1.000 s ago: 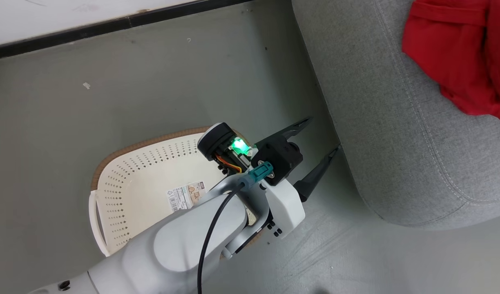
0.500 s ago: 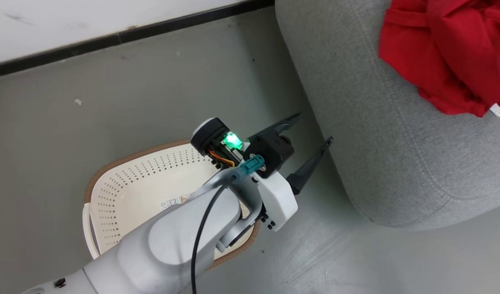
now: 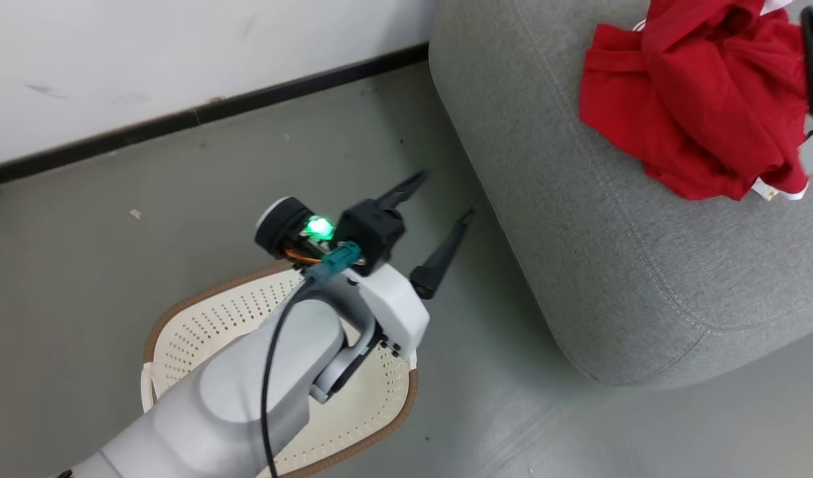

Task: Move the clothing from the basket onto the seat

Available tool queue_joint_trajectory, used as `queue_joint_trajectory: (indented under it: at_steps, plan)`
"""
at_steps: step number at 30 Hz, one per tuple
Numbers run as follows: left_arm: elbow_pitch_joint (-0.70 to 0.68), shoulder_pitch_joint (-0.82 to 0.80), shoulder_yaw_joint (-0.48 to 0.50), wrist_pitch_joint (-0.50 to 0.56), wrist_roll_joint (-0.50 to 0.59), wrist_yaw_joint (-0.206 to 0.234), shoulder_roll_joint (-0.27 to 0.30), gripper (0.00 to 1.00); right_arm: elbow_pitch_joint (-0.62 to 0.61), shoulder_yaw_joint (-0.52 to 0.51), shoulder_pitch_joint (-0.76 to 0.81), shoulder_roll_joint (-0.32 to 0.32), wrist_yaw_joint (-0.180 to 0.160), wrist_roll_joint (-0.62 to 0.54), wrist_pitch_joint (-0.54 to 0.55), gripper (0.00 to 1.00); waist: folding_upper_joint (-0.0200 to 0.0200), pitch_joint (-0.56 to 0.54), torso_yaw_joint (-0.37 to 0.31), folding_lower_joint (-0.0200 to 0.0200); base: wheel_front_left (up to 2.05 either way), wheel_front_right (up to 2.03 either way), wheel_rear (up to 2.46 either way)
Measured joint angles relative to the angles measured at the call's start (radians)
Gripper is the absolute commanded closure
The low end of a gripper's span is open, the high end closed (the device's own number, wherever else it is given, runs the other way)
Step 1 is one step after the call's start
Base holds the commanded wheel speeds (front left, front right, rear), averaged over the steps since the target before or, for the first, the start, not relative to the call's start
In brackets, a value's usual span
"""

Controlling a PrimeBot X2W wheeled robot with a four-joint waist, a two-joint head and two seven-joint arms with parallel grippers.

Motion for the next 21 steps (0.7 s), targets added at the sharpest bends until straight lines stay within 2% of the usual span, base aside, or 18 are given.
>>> queue_joint_trajectory:
  at_steps: [6,7,21]
  plan:
    - [0.024,0.031,0.045,-0.035,-0.023,0.020,0.034,0.00,-0.085,-0.003,0.072,0.022,0.000,0.000,0.000,0.00,0.0000,-0.048,0.004,0.0000,0.00,0.00,0.00]
    - [0.034,0.045,0.058,-0.042,-0.028,0.034,0.046,0.00,-0.109,-0.007,0.093,0.025,0.000,-0.002,0.000,0.00,0.0000,-0.064,0.007,0.0000,0.00,0.00,0.00]
    - [0.079,0.170,0.172,-0.080,-0.093,0.103,0.132,0.00,-0.210,-0.011,0.277,0.098,0.000,-0.014,0.000,0.00,0.0000,-0.180,0.056,0.0000,0.00,0.00,0.00]
